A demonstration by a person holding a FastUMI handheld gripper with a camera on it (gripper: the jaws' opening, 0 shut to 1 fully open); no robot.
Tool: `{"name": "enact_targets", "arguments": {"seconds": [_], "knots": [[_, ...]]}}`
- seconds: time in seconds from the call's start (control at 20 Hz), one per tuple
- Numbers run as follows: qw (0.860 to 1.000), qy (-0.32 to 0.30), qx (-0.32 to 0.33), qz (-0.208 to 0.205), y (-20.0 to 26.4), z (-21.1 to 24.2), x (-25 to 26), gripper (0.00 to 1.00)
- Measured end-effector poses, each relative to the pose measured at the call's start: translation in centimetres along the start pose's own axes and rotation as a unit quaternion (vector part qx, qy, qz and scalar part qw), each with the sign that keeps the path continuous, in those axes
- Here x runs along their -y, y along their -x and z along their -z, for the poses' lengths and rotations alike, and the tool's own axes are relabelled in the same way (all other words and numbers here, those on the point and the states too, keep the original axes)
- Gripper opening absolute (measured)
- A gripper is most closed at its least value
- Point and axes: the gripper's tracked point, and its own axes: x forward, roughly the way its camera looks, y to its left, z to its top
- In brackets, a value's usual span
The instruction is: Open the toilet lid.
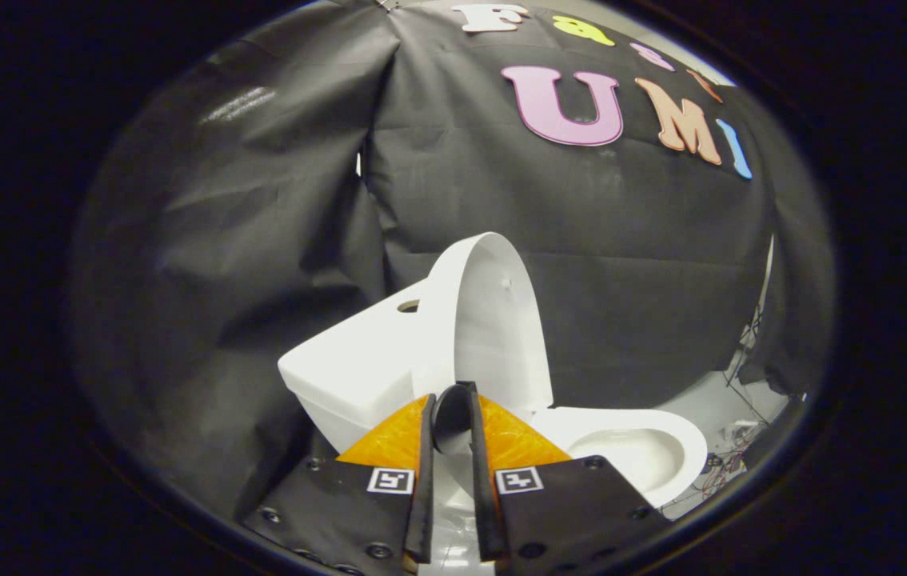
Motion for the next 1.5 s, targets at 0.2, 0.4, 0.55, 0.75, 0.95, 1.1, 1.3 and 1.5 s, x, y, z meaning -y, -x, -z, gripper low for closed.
{"name": "enact_targets", "arguments": {"seconds": [0.2,0.4,0.55,0.75,0.95,1.1,1.3,1.5], "knots": [[1.0,0.006,-0.016,-0.018,0.7,0.8,-1.2,0.49],[0.999,0.017,-0.014,-0.03,2.3,0.9,-1.9,0.73],[0.999,0.026,-0.003,-0.045,4.8,1.0,-1.9,0.91],[0.999,0.027,0.006,-0.028,7.6,0.8,1.1,0.97],[0.998,0.022,0.052,-0.014,10.0,-1.9,3.8,0.97],[0.997,0.021,0.073,-0.007,12.0,-3.4,6.5,0.97],[0.995,0.024,0.096,-0.025,14.0,-4.7,8.9,0.97],[0.994,0.036,0.096,-0.039,15.8,-4.0,11.9,0.97]]}}
